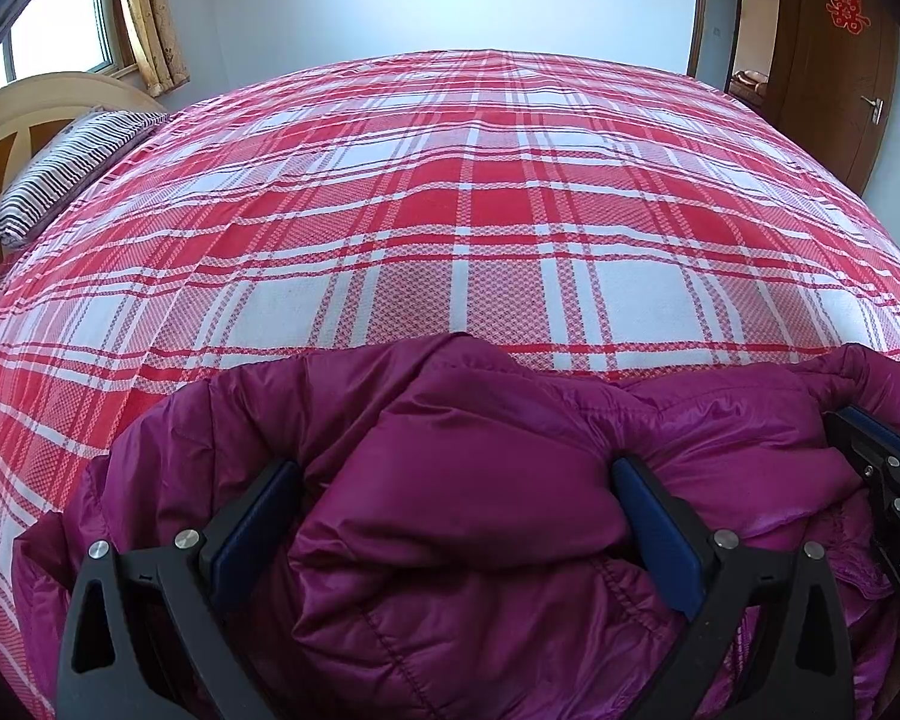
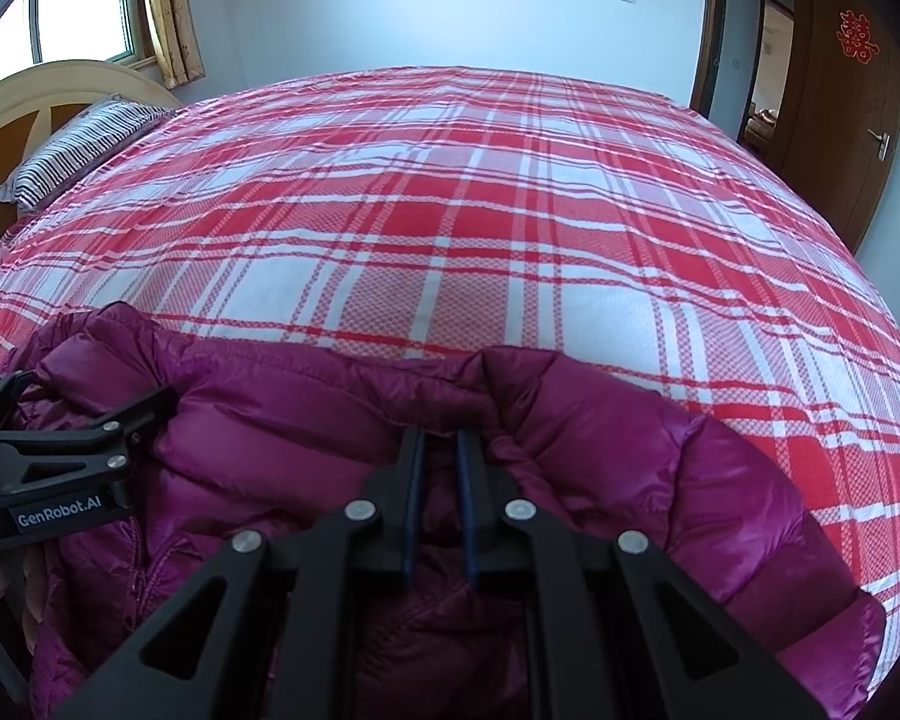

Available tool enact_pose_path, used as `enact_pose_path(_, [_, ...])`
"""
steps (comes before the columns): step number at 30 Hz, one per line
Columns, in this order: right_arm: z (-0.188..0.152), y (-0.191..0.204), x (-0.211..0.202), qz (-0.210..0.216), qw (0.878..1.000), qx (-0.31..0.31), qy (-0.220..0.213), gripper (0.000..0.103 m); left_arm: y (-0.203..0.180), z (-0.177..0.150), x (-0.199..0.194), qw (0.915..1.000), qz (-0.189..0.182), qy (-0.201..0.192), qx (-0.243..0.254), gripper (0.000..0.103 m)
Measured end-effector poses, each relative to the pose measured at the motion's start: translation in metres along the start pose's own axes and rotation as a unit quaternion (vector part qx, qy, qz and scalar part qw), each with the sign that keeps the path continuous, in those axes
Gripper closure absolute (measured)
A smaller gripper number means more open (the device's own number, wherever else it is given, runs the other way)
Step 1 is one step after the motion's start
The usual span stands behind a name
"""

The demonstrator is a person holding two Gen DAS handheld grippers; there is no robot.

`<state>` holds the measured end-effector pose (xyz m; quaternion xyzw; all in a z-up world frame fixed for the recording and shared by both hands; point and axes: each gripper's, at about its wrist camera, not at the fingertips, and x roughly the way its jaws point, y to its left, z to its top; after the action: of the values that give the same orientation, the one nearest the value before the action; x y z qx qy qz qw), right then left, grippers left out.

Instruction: Fold large clothes

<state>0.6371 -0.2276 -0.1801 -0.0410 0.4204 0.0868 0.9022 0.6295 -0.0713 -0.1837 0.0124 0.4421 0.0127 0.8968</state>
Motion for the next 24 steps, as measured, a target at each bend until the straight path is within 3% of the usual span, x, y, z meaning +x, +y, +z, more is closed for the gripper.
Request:
enact_pose_path(14, [0.001,0.002,-0.001,-0.002,1.000,-0.003,0.002,0.091,-0.002,0.004,0.000,0.9999,0.012,0.007,0.006,0.000])
enact_pose_path(18, [0.003,0.006,-0.005,-0.014,1.000,-0.020,0.003,0.087,0.000,0.010,-0.022,0.9996,0.005,0.015,0.022,0.001])
enact_pose_path(19, [0.004,0.005,-0.009,-0.012,1.000,-0.025,0.005,0.083,0.003,0.011,-0.034,0.9996,-0.002,0.003,0.026,0.001])
enact_pose_path(20, [0.004,0.003,-0.016,-0.004,1.000,-0.024,0.005,0.066,0.007,0.011,-0.049,0.9994,-0.006,-0.018,0.031,0.001])
enact_pose_path(21, [0.004,-0.001,-0.026,0.013,1.000,-0.016,0.002,0.030,0.012,0.010,-0.069,0.9983,-0.004,-0.046,0.035,0.001])
enact_pose_path(22, [0.004,-0.007,-0.040,0.025,1.000,-0.009,-0.005,0.012,0.017,0.009,-0.083,0.9975,-0.004,-0.062,0.035,0.001])
enact_pose_path(23, [0.003,-0.011,-0.052,0.026,0.999,-0.006,-0.020,0.002,0.024,0.005,-0.099,0.9968,-0.014,-0.073,0.030,0.001])
enact_pose_path(24, [0.002,-0.015,-0.066,0.029,0.999,-0.010,-0.039,0.006,0.033,-0.001,-0.118,0.9960,-0.034,-0.080,0.020,0.001])
